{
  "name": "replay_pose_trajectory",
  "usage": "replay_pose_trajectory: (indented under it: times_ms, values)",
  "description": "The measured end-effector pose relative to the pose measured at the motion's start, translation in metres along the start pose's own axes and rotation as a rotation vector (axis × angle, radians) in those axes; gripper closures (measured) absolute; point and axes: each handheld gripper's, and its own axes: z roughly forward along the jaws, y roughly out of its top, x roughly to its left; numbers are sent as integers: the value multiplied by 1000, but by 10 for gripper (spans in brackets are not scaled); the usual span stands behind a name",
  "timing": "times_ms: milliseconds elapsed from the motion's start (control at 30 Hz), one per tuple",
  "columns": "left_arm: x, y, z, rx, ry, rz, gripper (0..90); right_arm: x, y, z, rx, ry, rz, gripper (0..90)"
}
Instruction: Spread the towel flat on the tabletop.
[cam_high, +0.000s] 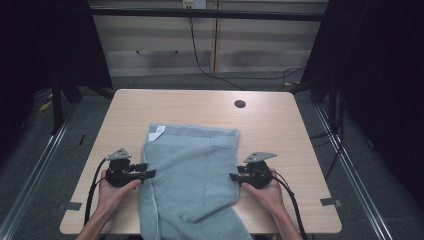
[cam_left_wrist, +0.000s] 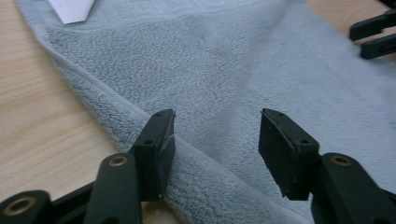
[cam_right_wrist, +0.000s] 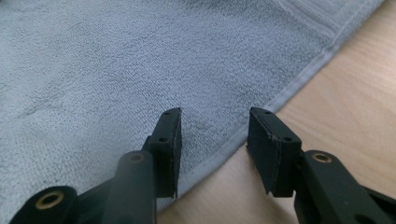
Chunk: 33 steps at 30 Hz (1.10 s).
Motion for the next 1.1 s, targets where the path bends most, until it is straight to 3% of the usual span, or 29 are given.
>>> replay_pose_trajectory:
  times_ms: [67, 133, 167, 200, 233, 267, 300, 367, 400, 467, 500, 600, 700, 800, 833, 967, 1100]
  values:
    - [-2, -1, 5, 18, 28, 17, 457, 4, 0, 4, -17, -19, -26, 646]
    - [-3, -2, 10, 20, 41, 39, 463, 7, 1, 7, -30, -17, -44, 837]
    - [-4, -2, 10, 14, 51, 52, 505, 6, 2, 9, -33, 4, -38, 871]
    - [-2, -2, 12, 14, 31, 46, 619, 5, 4, 10, -34, -5, -22, 884]
    - [-2, -2, 12, 12, 51, 60, 619, 5, 4, 10, -34, -5, -22, 884]
    - [0, -2, 12, 9, 53, 54, 727, 2, 5, 9, -40, -6, -6, 886]
    - [3, -2, 12, 5, 23, 33, 810, -2, 6, 6, -55, -7, 12, 886]
    - [6, -1, 11, -26, 4, 10, 900, -12, 10, -3, -94, -4, 57, 886]
    - [8, 0, 9, -44, -13, -11, 900, -17, 12, -8, -110, -18, 61, 887]
    - [10, 4, 6, -55, -15, -11, 900, -31, 27, -24, -144, -55, 71, 887]
    - [11, 5, 5, -62, -8, -14, 900, -31, 27, -24, -144, -55, 71, 887]
    - [18, 8, 6, -99, -2, -79, 900, -42, 46, -36, -181, -78, 68, 886]
    - [14, 10, 10, -94, -30, -73, 889, -50, 65, -38, -200, -92, 74, 883]
    - [-2, 13, 17, -68, -44, -24, 713, -58, 75, -27, -161, -97, 88, 866]
    - [-6, 15, 18, -54, -38, -16, 616, -63, 73, -17, -106, -104, 105, 830]
    - [-20, 19, 14, -42, -54, 28, 574, -66, 60, -12, -52, -142, 108, 772]
    - [-35, 19, 10, -24, -79, 60, 550, -65, 45, -27, -95, -163, 126, 706]
